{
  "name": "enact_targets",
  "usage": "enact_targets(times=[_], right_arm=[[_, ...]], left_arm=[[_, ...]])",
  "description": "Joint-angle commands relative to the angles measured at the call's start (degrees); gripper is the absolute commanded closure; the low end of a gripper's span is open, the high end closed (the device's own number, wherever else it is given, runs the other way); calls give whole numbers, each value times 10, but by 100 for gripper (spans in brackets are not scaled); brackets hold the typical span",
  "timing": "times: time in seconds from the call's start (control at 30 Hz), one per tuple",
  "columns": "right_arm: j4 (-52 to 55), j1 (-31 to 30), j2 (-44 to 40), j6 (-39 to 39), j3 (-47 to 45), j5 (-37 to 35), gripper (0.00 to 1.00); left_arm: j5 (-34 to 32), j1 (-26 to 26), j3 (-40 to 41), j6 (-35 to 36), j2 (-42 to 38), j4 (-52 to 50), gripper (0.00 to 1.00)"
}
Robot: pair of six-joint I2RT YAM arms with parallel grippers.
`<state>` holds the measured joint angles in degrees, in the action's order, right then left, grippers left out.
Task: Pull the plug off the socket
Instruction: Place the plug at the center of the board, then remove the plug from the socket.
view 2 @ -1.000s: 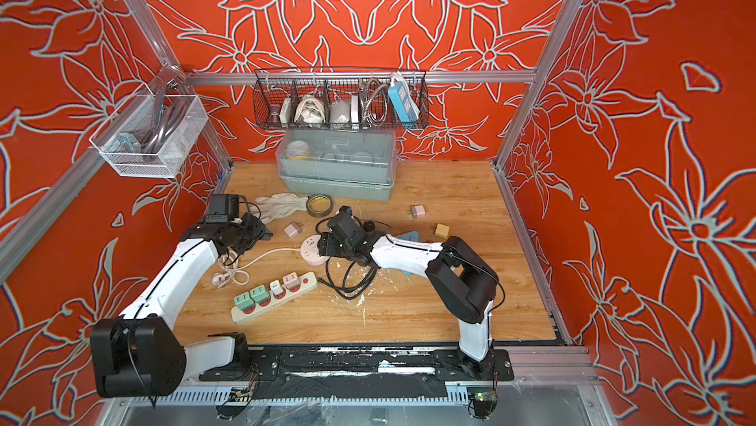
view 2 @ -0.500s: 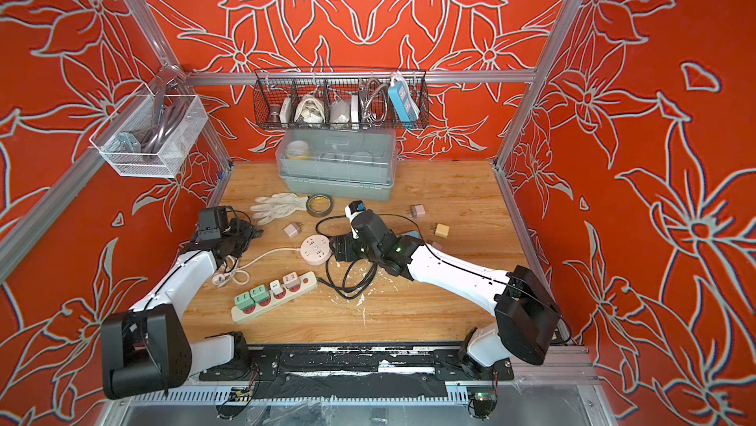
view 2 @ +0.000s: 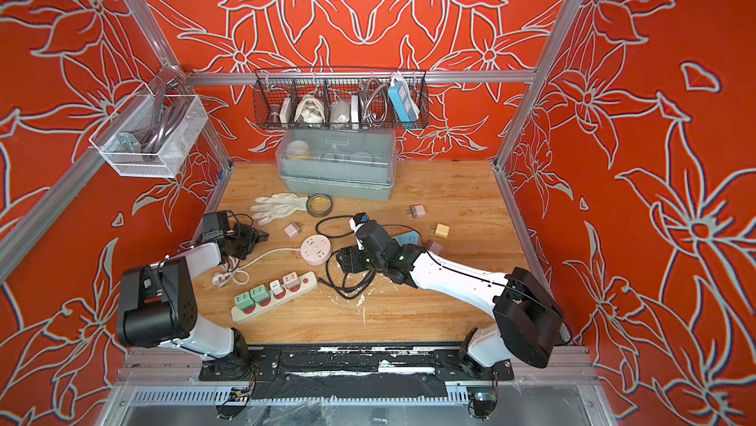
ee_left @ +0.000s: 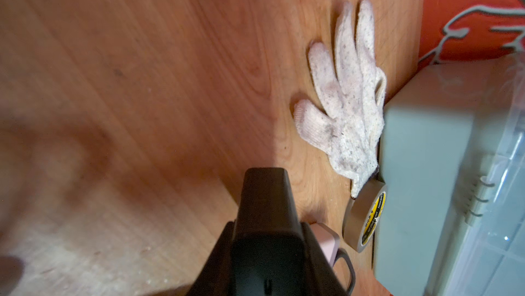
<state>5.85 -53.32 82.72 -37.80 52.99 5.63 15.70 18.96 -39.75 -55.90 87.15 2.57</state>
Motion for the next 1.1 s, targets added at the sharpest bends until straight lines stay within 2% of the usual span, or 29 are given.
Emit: enact_targets(times=[0.0,0.07,0.23,0.37,0.63,0.7,0.8,0.93,1.0,1.07], right_arm=[[-12,0,-3,1,-9,1,22],[-17,1,3,-4,-8,5,22],[-11,0,6,-3,-10,9,22],[7,0,3,7,-11,11,22],[49,0,-30,29,-34,3,22],[58,0,-43,35,-45,0,22],[69,0,-68,42,-64,-7,22],[72,0,-100,43,-85,-6,22],[69,0,-113,38,-96,-3,22],[64,0,-124,31,-108,1,22]], left_arm=[[-19,5,-16,14,4,-29,60],[-33,6,-30,16,7,-63,48],[-94,6,-73,-3,-4,-190,34],[-127,6,-110,-29,-26,-308,31],[-102,-31,-160,54,-116,-433,34],[-103,-54,-179,103,-132,-468,36],[-94,-113,-199,222,-159,-485,38],[-92,-219,-232,427,-171,-506,39],[-127,-265,-242,480,-171,-517,40],[-129,-316,-236,542,-175,-510,45]])
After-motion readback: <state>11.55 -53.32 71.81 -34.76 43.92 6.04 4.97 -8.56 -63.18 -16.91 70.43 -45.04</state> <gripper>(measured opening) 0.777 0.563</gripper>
